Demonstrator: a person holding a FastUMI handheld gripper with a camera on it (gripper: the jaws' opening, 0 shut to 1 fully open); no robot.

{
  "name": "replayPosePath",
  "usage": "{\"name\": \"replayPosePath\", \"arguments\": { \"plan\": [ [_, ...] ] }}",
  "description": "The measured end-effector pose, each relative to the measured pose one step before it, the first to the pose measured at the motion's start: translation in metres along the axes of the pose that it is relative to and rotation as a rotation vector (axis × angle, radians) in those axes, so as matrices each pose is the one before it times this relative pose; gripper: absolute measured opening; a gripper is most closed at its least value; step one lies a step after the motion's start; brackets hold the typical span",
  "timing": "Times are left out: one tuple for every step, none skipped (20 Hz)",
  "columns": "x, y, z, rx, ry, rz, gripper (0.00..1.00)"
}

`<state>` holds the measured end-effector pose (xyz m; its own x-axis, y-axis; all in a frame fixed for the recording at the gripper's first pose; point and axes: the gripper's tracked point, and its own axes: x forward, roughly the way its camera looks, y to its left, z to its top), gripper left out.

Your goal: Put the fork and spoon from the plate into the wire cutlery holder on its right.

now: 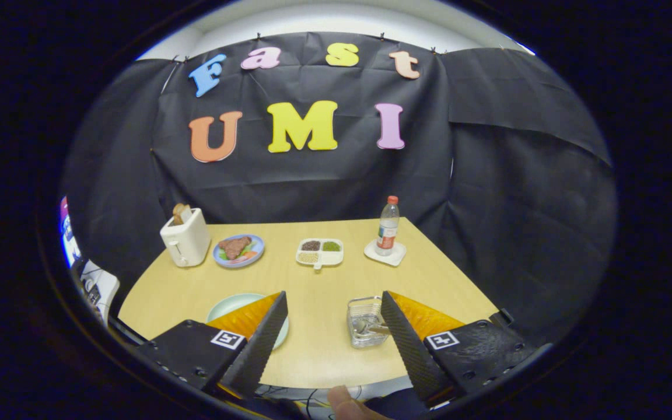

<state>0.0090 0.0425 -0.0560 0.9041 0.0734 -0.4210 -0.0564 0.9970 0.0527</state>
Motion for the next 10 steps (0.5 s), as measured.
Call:
{"name": "replayPosePath", "arguments": {
  "plan": [
    [-0.00696, 0.00695, -0.00055, 0.00107, -0.02079, 0.02024, 0.97],
    [-0.00454, 0.00546, -0.00262, -0.00620, -0.00911, 0.01137, 0.97],
    [-0.00898, 0.00415, -0.00410, -0.00535, -0.00825, 0.00529, 0.97],
    [-0.00838, 0.00573, -0.00030, -0.00282, -0.02082, 0.01083, 0.97],
    [-0.00851, 0.00338, 0.00140, -0.00360, -0.02972, 0.00095, 0.97],
    [-0.00852, 0.00232, 0.00271, -0.00681, -0.04174, -0.00734, 0.97],
    [-0.00741, 0.00293, 0.00241, -0.01108, -0.03941, -0.00542, 0.97],
    [-0.00776, 0.00281, 0.00082, -0.01185, -0.02553, -0.00807, 0.97],
    [-0.01155, 0.00545, -0.00283, -0.00556, -0.01718, 0.00262, 0.97],
    [-0.01005, 0.00882, -0.00086, 0.00015, -0.00819, 0.01692, 0.97]
  ]
}}
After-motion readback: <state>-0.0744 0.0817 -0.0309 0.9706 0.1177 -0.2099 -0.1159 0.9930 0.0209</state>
